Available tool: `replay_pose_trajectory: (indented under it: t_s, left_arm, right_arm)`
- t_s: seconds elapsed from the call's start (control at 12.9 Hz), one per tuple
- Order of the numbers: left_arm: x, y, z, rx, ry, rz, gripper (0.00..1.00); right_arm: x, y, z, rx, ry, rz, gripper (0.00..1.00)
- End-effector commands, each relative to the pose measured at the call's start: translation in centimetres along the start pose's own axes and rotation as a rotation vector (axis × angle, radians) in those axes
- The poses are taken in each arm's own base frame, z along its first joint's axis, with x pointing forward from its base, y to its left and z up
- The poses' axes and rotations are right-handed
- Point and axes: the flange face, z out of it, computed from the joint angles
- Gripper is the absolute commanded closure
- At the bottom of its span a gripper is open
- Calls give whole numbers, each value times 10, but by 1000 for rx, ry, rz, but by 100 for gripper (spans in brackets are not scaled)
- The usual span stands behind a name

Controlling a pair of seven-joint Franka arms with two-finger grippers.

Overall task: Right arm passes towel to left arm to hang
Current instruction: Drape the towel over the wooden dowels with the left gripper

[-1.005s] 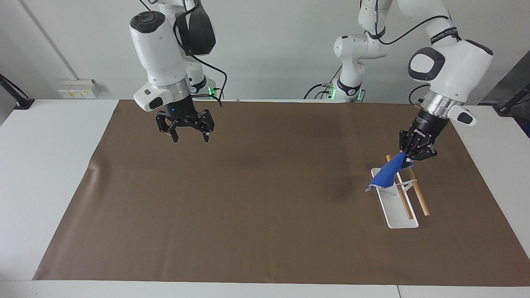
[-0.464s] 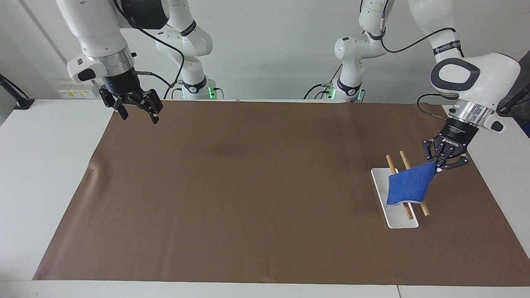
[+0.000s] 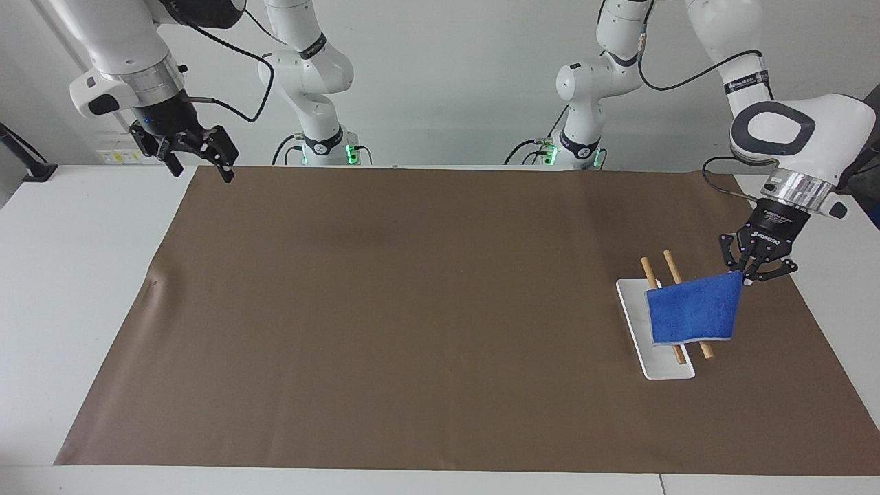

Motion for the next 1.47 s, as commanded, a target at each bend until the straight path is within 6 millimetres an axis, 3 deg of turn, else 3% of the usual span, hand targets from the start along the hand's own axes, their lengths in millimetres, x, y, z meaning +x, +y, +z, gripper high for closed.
replay_pose_trajectory:
  t_s: [0.0, 0.08, 0.15, 0.23, 0.54, 0.62, 0.77, 1.08, 1.31, 1.39]
  left_arm:
    - [7, -3, -6, 5, -9, -35, 100]
    - [8, -4, -6, 7, -6, -32, 100]
    - [8, -4, -6, 9, -2, -25, 91]
    - [9, -4, -6, 17, 0, -19, 75]
    - [16, -1, -12, 30, 0, -35, 52]
    - [16, -1, -12, 32, -1, -35, 52]
    - [15, 0, -13, 29, -2, -32, 50]
    - [4, 3, -19, 45, -11, -5, 36]
    - [-32, 1, -25, 90, 74, 183, 34]
    - [-50, -6, -26, 117, 102, 277, 34]
  right_arm:
    - [-13, 1, 2, -3, 16, -23, 0]
    - [-14, 1, 2, 1, 11, -26, 0]
    - [-16, -1, -1, 2, 14, -28, 0]
    - [-16, -4, -1, 2, 17, -32, 0]
    - [-18, -10, -2, 0, 14, -45, 0]
    - [-17, -15, 0, -16, 5, -58, 0]
    - [-7, 8, -4, -5, 6, -16, 0]
    - [-11, 5, -3, 7, 0, -23, 0]
    - [-17, 15, -13, 15, 18, -7, 0]
    - [-20, 10, -16, 12, 21, -19, 0]
